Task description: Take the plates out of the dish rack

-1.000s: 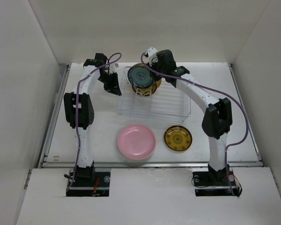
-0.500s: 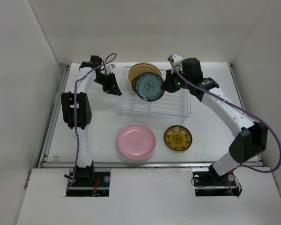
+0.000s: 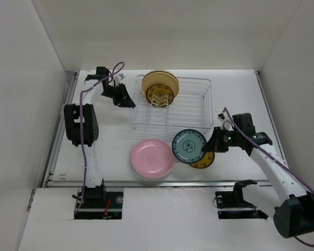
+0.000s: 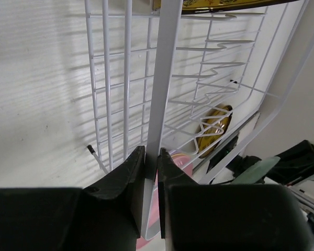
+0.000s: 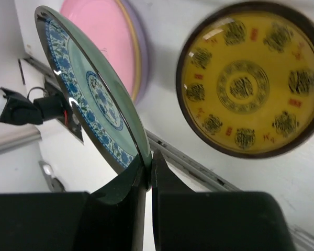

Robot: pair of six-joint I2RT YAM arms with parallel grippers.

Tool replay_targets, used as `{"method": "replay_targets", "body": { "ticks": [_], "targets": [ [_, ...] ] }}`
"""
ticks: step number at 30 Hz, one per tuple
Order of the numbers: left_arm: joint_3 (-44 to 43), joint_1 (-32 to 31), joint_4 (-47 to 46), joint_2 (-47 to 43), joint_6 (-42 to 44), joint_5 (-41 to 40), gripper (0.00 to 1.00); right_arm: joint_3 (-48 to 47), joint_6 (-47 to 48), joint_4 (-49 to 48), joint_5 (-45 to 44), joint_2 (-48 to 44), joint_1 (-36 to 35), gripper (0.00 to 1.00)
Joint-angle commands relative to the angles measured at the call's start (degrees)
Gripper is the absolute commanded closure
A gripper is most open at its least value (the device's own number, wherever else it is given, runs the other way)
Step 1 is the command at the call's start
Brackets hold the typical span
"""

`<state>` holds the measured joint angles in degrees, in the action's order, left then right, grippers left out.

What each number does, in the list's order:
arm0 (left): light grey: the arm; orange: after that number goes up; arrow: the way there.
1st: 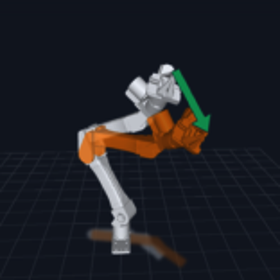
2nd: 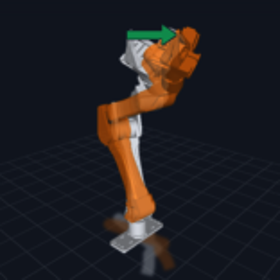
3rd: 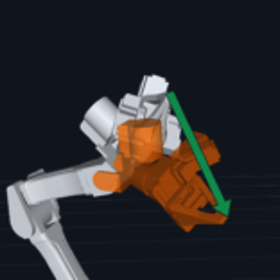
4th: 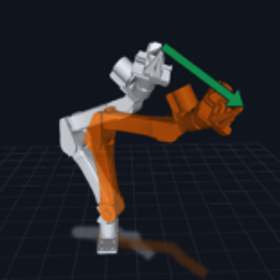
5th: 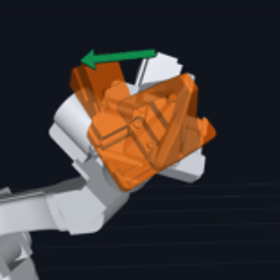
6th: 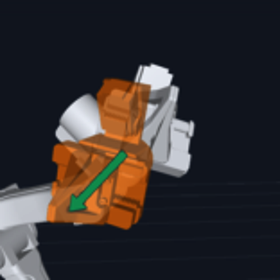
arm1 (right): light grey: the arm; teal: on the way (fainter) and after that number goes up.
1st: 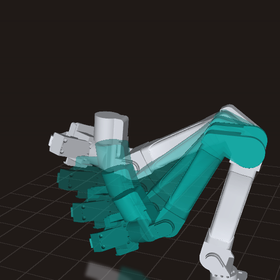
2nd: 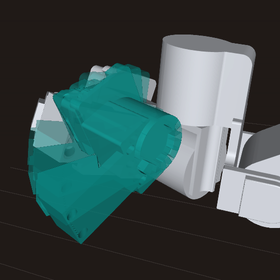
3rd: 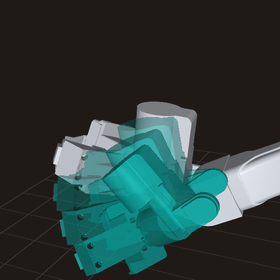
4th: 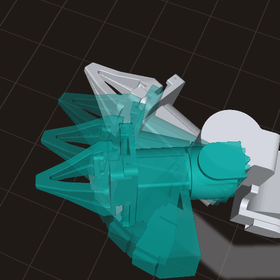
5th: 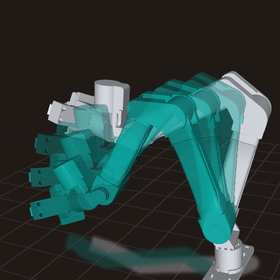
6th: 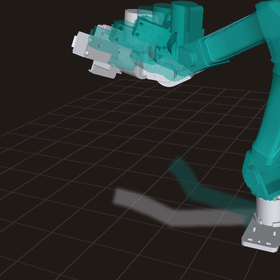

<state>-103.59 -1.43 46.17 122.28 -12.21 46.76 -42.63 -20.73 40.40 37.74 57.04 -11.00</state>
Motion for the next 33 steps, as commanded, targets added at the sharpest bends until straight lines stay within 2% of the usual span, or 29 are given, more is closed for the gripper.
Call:
{"method": "replay_targets", "body": {
  "ticks": [1,7,12,16,17,18,20,21,23,25,28,33],
  "targets": [
    [4.4,1.6,3.4,-1.8,-5.5,-2.3,1.00,4.8,-6.3,-1.2,1.4,-1.2,2.2,1.00],
    [8.8,1.6,1.0,-5.5,-7.6,-3.0,1.00,11.5,-13.2,-5.0,-1.9,-2.3,9.9,1.00],
    [8.1,1.6,1.7,-5.5,-7.0,-3.8,1.00,12.2,-13.2,-5.6,-5.0,-2.8,15.0,1.00],
    [8.1,1.6,2.3,-4.9,-6.5,-3.8,1.00,13.6,-12.7,-5.6,-7.1,-0.4,16.1,1.00],
    [7.4,1.6,2.8,-4.9,-6.0,-3.8,1.00,13.6,-11.7,-5.6,-7.6,0.8,16.1,0.96],
    [6.6,1.6,2.8,-4.9,-6.0,-4.3,1.00,13.6,-10.4,-5.6,-7.6,1.5,16.1,0.80],
    [5.9,1.6,3.3,-4.3,-5.5,-4.3,1.00,14.9,-10.4,-5.6,-5.6,2.5,16.1,0.70],
    [5.2,1.6,3.3,-3.7,-5.5,-4.3,1.00,14.9,-10.4,-5.6,-4.9,2.6,16.1,0.51],
    [4.6,1.6,3.8,-3.1,-5.5,-4.3,1.00,14.9,-10.4,-5.6,-4.9,2.6,16.1,0.32],
    [4.6,1.6,3.8,-3.1,-5.5,-3.8,1.00,14.4,-10.4,-4.2,-5.5,1.2,16.1,0.18],
    [4.6,1.6,3.8,-3.1,-4.9,-3.8,1.00,11.5,-10.4,-1.3,-8.5,-2.0,16.1,0.10],
    [4.1,1.6,3.8,-2.6,-4.9,-3.8,1.00,5.6,-13.1,1.6,-15.4,-5.8,13.5,0.10]
  ]
}}
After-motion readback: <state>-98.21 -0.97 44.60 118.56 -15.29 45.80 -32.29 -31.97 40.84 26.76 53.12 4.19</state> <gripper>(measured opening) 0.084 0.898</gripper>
